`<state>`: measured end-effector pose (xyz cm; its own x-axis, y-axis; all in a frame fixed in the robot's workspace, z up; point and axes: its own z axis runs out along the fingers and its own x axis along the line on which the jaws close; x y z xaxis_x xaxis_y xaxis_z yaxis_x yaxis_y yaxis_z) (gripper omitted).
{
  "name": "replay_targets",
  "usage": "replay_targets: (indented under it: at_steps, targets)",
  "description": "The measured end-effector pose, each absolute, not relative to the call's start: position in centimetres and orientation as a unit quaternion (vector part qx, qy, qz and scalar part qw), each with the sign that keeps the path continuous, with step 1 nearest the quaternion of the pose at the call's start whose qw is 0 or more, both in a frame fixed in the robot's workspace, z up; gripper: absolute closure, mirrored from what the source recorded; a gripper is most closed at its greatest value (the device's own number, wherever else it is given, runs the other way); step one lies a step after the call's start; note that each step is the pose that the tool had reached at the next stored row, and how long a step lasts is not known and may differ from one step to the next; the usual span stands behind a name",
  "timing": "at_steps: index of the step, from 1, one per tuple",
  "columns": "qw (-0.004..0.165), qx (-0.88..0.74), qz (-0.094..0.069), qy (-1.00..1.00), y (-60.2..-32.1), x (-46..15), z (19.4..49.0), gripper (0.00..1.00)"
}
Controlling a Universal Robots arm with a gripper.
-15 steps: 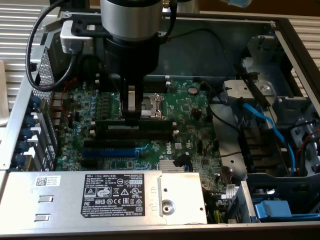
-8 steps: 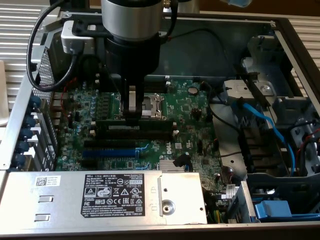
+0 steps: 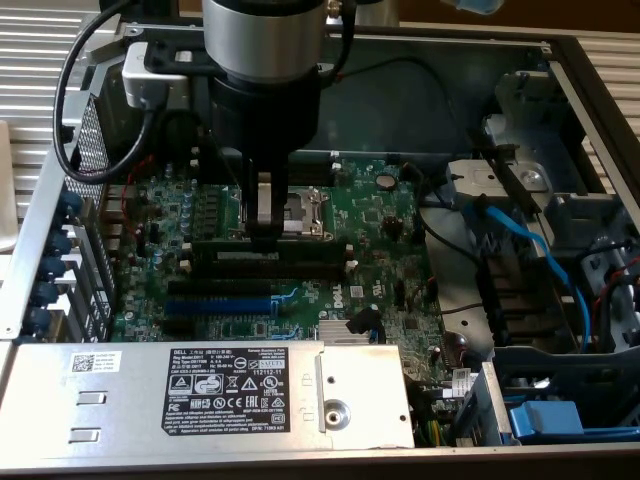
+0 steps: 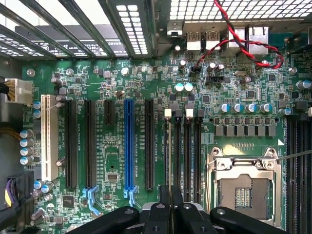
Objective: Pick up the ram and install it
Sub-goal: 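Insert the ram into the slot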
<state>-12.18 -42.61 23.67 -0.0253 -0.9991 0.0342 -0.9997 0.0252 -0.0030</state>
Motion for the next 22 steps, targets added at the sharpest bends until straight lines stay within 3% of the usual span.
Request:
replay_targets:
  at_steps: [22]
  targets:
    - [0.011,0.698,0.013,-0.716,-42.55,-12.26,23.13,0.88]
